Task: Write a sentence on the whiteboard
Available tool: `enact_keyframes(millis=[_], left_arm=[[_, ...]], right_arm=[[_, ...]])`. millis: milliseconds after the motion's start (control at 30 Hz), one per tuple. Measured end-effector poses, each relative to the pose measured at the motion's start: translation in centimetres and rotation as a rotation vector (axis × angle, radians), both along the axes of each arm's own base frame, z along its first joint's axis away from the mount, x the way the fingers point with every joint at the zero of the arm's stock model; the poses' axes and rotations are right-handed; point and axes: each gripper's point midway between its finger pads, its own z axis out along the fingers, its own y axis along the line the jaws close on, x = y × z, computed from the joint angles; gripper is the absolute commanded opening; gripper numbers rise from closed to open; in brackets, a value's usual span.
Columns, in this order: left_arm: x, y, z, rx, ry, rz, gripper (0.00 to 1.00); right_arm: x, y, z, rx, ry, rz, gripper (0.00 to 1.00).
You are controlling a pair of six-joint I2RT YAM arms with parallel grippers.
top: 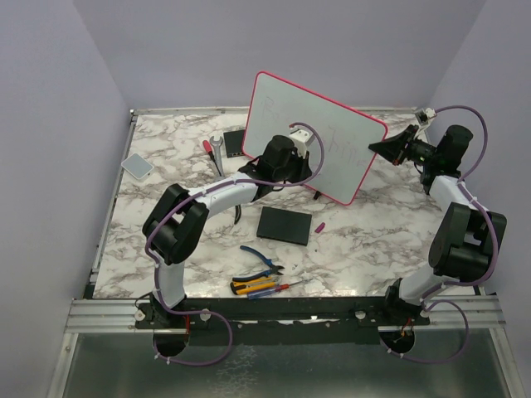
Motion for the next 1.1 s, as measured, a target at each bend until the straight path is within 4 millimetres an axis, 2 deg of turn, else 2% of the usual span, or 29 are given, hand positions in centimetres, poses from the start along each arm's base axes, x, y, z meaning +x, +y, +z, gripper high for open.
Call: enact_keyframes(millis=[267, 833, 967, 1100], left_arm=[[0.2, -0.2, 0.7, -0.01, -0.012, 0.0, 0.0], [0.1, -0.3, 0.9, -0.006, -0.022, -0.018, 0.0], [0.0, -0.2, 1.8, -0.002, -0.057, -0.037, 0.0], [-0.5, 0.5, 3.6, -0.008, -0.095, -0.045, 0.0]], right_arm=[[0.0, 0.0, 0.0, 0.0, 0.0, -0.003, 0.01], [0.0, 0.0, 0.0, 0.0, 0.001, -0.003, 0.01], [0.0, 0.0, 0.0, -0.001, 0.0, -0.003, 0.01], [0.0, 0.0, 0.0, -0.003, -0.002, -0.002, 0.01]])
